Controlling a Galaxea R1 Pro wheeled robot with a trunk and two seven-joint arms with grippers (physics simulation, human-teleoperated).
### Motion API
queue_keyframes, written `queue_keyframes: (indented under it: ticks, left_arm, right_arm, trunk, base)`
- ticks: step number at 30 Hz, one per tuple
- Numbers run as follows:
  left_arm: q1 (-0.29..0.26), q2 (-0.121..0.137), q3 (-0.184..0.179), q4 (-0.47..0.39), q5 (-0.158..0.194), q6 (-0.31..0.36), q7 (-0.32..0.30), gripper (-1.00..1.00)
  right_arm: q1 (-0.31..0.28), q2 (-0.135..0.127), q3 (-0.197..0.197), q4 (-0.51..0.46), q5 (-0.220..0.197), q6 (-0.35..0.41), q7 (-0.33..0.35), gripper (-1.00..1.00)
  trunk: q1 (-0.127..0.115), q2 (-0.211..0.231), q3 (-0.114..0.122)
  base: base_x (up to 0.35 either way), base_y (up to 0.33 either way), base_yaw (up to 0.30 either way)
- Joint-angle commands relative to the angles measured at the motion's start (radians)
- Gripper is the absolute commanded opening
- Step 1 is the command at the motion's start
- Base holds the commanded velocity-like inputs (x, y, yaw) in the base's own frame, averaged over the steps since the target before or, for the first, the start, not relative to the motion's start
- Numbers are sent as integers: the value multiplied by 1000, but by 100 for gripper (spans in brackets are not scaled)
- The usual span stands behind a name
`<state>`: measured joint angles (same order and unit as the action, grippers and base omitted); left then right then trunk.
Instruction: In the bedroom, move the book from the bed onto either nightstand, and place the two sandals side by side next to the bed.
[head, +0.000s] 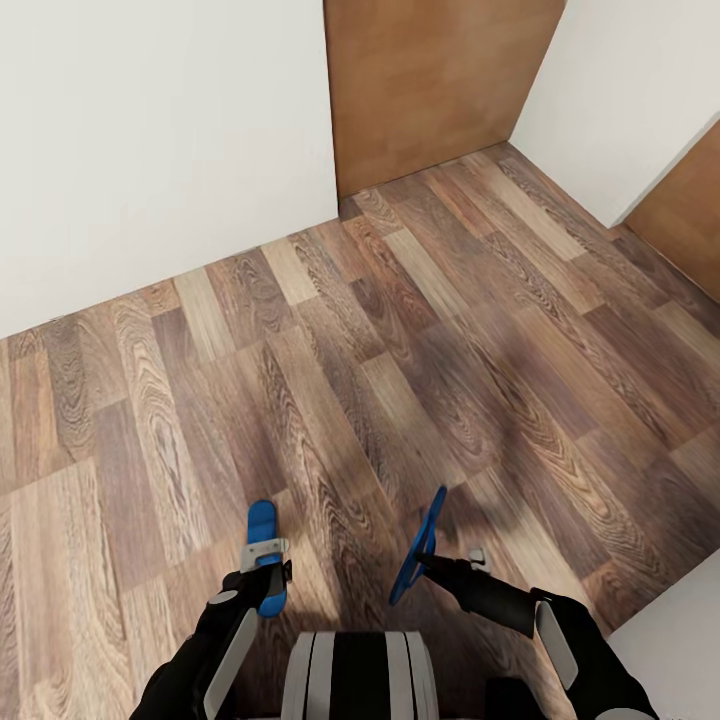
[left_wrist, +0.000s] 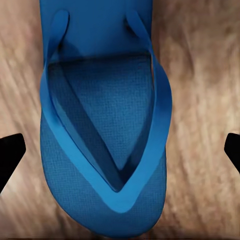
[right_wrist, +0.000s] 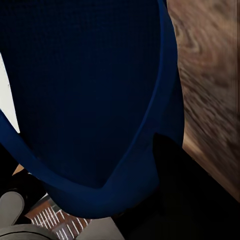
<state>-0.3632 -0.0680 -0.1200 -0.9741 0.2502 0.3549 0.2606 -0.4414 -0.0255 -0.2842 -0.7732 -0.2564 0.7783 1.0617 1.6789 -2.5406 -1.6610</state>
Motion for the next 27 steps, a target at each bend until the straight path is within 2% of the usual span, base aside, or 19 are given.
queue_keyframes:
  ticks: [1,3,27]
  left_arm:
    - [0,1,-3,-1,10,3,9,100]
    - [0,1,-3,-1,10,3,9,100]
    - [0,3,-1,-4,10,2,8,100]
  right_arm:
    - [0,0,-1,0,-4,6,2,-100]
    - [0,0,-1,0,-4,6,2,-100]
    - [0,0,-1,0,-4,6,2,-100]
  trunk:
    - [0,0,-4]
    - [1,-1,-12]
    - [1,-1,-12]
  base:
    - [0,0,0]
    - [0,0,0]
    - [26,0,0]
